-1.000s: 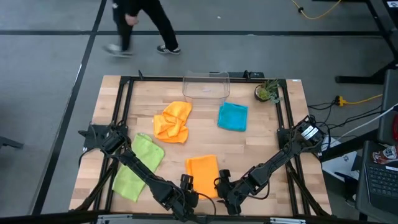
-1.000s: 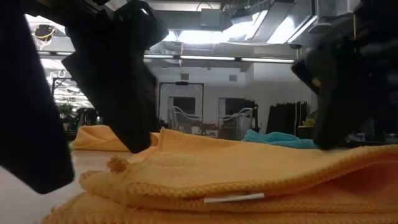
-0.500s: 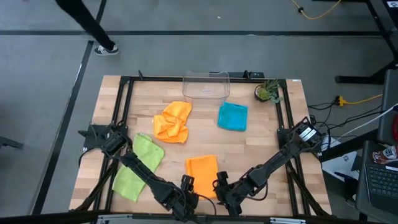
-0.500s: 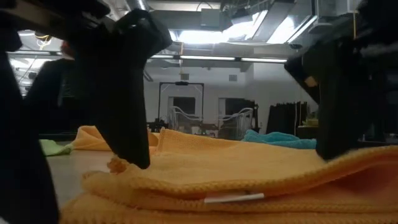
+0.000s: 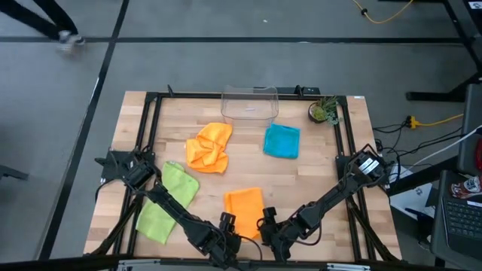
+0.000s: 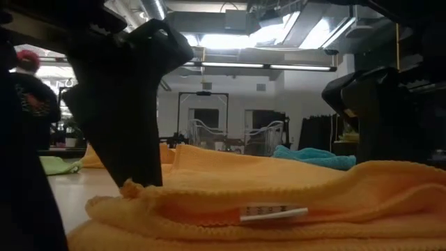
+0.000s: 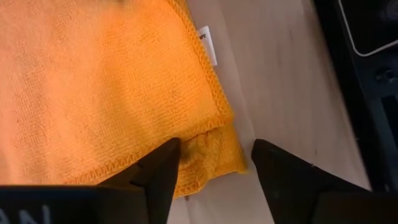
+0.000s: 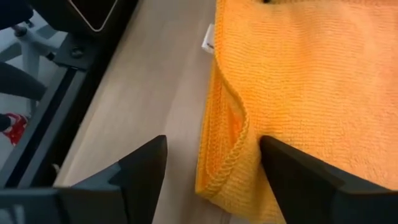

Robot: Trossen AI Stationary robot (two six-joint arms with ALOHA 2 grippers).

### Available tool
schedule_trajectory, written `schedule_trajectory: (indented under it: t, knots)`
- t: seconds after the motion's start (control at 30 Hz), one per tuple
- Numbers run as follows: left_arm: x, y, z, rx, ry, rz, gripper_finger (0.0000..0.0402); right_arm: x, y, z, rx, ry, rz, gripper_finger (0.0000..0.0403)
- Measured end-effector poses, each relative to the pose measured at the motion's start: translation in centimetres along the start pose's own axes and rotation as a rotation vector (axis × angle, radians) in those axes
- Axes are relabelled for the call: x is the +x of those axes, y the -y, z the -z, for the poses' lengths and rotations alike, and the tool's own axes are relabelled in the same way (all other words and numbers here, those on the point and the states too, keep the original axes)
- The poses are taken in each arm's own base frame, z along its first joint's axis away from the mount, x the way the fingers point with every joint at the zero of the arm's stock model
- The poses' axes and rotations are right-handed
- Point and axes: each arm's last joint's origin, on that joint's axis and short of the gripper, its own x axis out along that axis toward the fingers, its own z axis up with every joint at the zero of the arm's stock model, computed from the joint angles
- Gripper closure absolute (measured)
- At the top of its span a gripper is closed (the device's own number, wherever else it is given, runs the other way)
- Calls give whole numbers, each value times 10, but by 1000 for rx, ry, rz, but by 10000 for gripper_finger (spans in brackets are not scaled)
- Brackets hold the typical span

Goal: Fold microfiber towels
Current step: Fold the bottom orange microfiber cloth

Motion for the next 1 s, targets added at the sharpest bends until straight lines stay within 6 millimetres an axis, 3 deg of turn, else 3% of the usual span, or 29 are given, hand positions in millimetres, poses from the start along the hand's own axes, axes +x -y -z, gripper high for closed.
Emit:
schedule_trajectory:
  t: [0.5, 0.73, 1.0]
  knots:
    - [1, 0, 1, 7, 7, -23, 270, 4, 2, 4, -62, 0, 57, 200]
    - [1, 0, 1, -4, 12, -26, 301, 5, 3, 4, 41, 11, 81, 275]
    - [2, 1, -4, -100, 64, -26, 389, 4, 2, 1, 225, 18, 63, 384]
